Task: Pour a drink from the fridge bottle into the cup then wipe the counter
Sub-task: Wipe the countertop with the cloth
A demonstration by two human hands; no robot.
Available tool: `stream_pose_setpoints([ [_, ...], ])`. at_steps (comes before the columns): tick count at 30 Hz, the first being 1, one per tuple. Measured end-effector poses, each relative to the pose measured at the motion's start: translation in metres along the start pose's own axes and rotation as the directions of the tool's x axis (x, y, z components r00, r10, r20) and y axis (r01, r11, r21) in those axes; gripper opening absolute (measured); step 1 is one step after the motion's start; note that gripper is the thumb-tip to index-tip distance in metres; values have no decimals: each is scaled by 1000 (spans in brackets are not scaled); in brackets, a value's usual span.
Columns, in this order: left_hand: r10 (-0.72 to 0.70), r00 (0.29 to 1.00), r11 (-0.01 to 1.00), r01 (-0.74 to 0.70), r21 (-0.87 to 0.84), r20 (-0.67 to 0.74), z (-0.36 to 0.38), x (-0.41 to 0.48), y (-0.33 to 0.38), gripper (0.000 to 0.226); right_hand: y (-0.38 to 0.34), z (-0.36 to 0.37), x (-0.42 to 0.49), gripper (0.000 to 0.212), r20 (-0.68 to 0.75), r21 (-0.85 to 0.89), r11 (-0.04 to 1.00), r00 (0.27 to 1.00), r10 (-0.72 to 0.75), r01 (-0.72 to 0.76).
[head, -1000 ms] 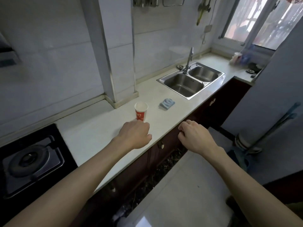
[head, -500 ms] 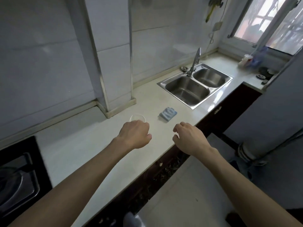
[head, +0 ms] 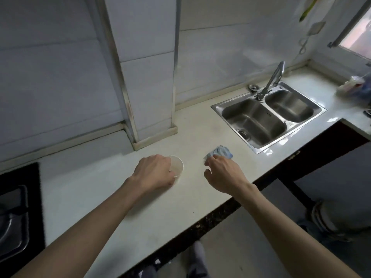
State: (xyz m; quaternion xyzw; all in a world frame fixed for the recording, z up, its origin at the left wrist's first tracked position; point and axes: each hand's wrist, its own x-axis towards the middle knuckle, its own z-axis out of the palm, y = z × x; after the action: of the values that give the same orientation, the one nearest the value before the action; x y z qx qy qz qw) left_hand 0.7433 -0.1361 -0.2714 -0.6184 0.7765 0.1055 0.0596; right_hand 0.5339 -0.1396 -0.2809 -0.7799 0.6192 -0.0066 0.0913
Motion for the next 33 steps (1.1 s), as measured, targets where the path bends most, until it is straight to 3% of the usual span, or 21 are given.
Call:
stream_pose_setpoints([
  [9, -345, 935, 930, 352, -107, 76, 16, 21, 2, 27, 14, 26, 81, 30, 176, 52, 952, 936, -306, 302],
  [15, -529, 824, 786, 566, -249, 205, 36, 16, 0, 29, -4, 54, 108, 71, 285, 141, 897, 850, -443, 419],
  [20, -566, 737, 551, 671, -496, 368, 64, 20, -4, 42, -19, 87, 113, 104, 333, 136, 862, 797, -504, 488],
  [23, -536, 709, 257, 655, -711, 459, 79, 24, -5, 46, -25, 100, 117, 105, 330, 95, 859, 798, -505, 504],
  [26, -488, 710, 2, 583, -812, 509, 87, 29, -5, 33, -31, 108, 119, 95, 308, 38, 850, 803, -511, 526],
  [29, -469, 721, -134, 513, -848, 510, 92, 32, -10, 22, -38, 109, 123, 87, 287, 29, 849, 810, -512, 527],
  [33, -470, 710, -248, 464, -850, 525, 97, 27, -32, 23, -58, 108, 128, 84, 293, 35, 857, 815, -500, 514],
])
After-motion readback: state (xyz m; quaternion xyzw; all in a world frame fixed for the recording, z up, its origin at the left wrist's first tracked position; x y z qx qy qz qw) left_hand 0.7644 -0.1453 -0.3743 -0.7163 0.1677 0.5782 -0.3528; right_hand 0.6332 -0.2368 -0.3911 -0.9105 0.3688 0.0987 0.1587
